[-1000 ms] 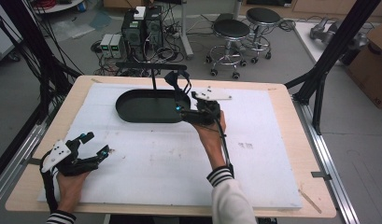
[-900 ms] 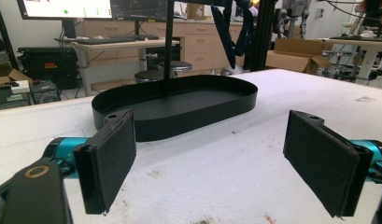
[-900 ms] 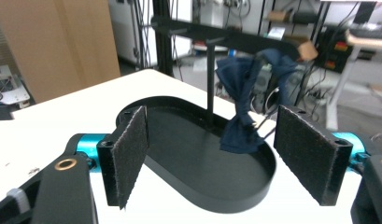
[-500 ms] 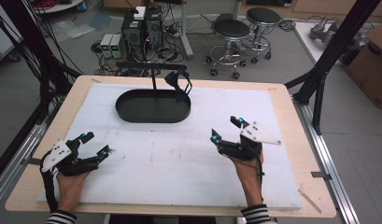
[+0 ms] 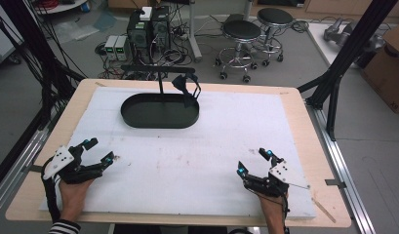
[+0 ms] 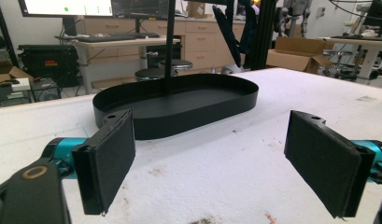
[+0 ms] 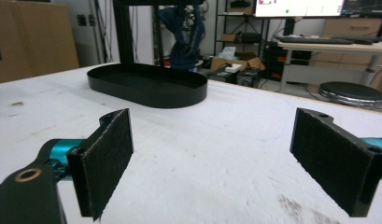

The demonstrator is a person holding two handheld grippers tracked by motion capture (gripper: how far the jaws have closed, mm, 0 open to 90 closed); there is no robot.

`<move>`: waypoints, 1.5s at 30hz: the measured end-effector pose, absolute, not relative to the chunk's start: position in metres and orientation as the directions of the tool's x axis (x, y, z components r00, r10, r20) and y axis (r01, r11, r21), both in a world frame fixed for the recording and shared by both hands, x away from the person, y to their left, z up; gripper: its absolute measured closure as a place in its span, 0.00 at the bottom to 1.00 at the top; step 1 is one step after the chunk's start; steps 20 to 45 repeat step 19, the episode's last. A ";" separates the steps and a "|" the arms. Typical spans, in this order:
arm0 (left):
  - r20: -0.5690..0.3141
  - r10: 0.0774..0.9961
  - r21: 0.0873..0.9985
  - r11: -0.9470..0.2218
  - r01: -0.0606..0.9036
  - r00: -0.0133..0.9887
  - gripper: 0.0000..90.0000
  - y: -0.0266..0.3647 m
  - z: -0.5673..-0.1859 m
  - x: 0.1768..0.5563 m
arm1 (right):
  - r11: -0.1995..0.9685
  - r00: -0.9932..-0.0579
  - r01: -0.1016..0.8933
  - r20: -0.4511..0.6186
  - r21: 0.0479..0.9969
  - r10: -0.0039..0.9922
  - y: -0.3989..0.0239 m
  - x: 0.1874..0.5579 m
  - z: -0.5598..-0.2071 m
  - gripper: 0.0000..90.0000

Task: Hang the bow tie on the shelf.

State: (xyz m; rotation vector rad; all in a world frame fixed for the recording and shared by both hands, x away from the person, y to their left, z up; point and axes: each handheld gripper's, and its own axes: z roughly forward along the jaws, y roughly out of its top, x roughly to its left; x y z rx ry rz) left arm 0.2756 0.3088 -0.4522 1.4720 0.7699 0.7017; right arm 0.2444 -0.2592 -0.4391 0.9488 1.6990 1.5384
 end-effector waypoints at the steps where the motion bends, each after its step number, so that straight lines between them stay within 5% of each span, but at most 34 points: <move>1: -0.021 0.814 0.999 -0.009 0.048 0.581 0.19 0.308 -0.452 0.275 | 0.045 -0.526 0.090 0.009 0.995 0.851 -0.260 0.244 -0.441 0.14; 45: -0.001 0.820 0.999 -0.022 0.032 0.573 0.19 0.308 -0.453 0.272 | 0.033 -0.496 0.090 0.016 0.995 0.868 -0.263 0.245 -0.452 0.13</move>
